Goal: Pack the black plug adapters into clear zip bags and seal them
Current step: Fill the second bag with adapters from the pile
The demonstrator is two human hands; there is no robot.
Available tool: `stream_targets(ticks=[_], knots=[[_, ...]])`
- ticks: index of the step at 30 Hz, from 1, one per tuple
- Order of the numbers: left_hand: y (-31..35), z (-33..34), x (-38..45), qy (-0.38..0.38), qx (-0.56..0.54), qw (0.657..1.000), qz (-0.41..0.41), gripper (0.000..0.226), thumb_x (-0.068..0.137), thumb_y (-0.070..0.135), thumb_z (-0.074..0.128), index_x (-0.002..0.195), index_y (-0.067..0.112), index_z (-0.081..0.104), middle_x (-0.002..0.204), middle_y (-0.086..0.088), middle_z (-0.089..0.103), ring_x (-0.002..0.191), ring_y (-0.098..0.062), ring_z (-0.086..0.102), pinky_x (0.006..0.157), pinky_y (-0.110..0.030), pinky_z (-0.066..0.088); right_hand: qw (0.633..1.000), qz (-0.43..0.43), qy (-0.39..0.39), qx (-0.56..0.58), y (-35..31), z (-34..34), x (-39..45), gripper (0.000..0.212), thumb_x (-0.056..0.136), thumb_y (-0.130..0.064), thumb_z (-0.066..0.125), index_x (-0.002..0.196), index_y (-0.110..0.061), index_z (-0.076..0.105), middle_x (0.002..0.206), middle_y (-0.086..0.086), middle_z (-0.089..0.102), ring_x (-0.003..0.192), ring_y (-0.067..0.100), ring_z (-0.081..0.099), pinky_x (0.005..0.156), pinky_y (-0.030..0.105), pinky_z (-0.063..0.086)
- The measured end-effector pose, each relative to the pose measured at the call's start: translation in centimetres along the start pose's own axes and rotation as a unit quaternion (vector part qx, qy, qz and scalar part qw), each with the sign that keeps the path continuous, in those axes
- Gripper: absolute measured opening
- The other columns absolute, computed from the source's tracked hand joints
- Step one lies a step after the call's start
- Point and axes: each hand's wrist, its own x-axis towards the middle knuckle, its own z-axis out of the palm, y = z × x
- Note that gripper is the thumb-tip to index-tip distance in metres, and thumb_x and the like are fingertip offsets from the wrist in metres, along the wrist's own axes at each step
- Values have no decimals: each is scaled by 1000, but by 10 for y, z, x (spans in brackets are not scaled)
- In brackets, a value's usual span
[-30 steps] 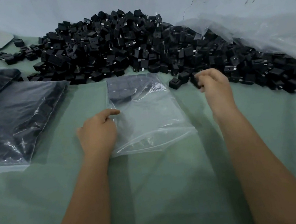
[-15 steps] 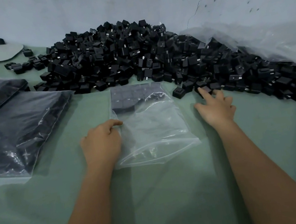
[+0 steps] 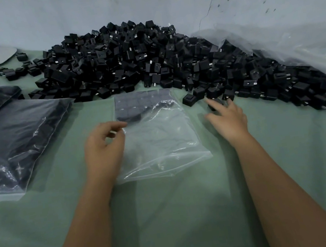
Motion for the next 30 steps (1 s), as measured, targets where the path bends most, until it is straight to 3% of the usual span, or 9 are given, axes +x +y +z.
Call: stream_targets(ticks=[3,7,11,14,16,20,23,27,30], knots=[[4,3,-3,-125,5,991,56,18,85,10,70,80,28,70,75,11,66,70,2,56,74,-15,40,998,-16,21,-60,1,5,2,46,91,-44,42,137,-50,43,145,3,41,136,21,28,110,37,18],[-3,2,-3,-272,73,958,56,34,69,48,81,73,21,61,72,0,63,59,-6,51,58,-18,44,989,-56,103,90,4,3,-8,45,89,-25,47,131,-43,52,120,1,56,118,22,47,104,36,37],[-3,0,-3,-330,75,939,61,53,51,63,79,81,26,57,82,8,59,75,-5,53,67,-15,43,925,-13,273,265,-3,-3,-35,49,80,-14,48,122,-40,46,116,-6,42,75,-1,51,64,8,41],[-1,-4,-2,-355,48,933,31,42,56,48,86,86,31,62,89,13,63,85,-5,57,75,-14,45,889,-80,357,275,-17,-4,-61,47,79,-10,50,124,-26,45,120,-3,35,76,9,51,59,3,36],[-1,-5,-1,-351,32,936,18,25,68,27,88,84,27,68,90,4,67,81,-11,61,77,-21,48,888,-169,351,245,-29,1,-80,45,81,-4,55,123,-19,46,120,7,37,86,19,53,71,5,38],[5,-1,-5,-295,-3,956,-12,9,83,13,76,75,18,73,71,-3,66,63,-11,55,62,-17,44,850,-402,301,159,-65,14,-122,40,82,-5,57,117,-20,47,117,18,42,94,31,52,78,40,49],[11,-5,-9,-296,-43,954,8,16,74,9,73,67,22,68,63,3,60,61,-11,53,59,-23,44,809,-548,209,49,-87,29,-147,37,79,-18,53,115,-23,57,115,15,40,90,30,48,75,37,42],[10,-5,-7,-250,-60,966,12,23,79,-11,65,77,12,68,66,1,64,61,-11,59,60,-25,49,847,-516,125,-18,-94,36,-152,32,80,-20,55,109,-15,67,102,18,52,79,27,49,67,34,43],[9,1,-5,-148,-106,982,-47,14,87,4,68,75,11,69,64,2,61,60,-5,55,61,-17,45,889,-438,116,-74,-89,36,-148,29,83,-24,52,109,-17,64,97,13,53,77,26,50,66,34,43]])
